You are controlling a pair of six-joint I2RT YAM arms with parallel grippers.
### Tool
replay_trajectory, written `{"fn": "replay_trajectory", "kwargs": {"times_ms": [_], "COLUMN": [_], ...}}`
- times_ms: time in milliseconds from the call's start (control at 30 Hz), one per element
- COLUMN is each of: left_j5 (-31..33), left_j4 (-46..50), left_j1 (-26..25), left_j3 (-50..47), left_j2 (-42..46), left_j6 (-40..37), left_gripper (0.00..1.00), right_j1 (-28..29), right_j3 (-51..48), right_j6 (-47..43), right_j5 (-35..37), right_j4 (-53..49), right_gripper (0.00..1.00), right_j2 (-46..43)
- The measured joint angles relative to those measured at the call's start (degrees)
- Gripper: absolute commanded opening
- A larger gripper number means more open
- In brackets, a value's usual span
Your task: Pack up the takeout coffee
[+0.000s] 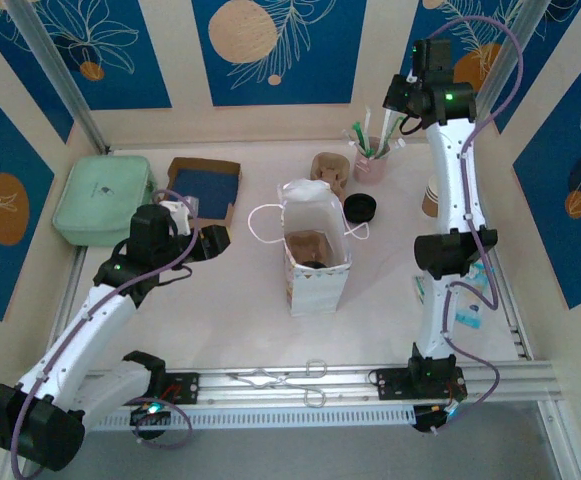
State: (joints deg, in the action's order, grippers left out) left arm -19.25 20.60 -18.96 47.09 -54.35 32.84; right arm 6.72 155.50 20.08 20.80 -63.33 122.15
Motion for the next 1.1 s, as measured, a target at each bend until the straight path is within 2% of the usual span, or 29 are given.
{"fn": "replay_trajectory", "kwargs": {"times_ms": [800,1100], "left_j5": [-0.04,-0.02], "left_j4": [0.04,0.07], "left_j1": [0.0,0.0], "left_j3": [-0.02,-0.02], "left_j2": [1.86,2.45], "left_j6": [0.02,0.02], "left_gripper": [0.58,0.58], "right_j1": [5.29,8.37], "right_j3": [-2.93,-3.17], "right_j6": [-1.73,-2.03], "right_j5": [3.04,1.97], "right_j4": [-0.61,-2.54], "right_gripper": [0.0,0.0], "right_j2": [-10.32,-14.36]}}
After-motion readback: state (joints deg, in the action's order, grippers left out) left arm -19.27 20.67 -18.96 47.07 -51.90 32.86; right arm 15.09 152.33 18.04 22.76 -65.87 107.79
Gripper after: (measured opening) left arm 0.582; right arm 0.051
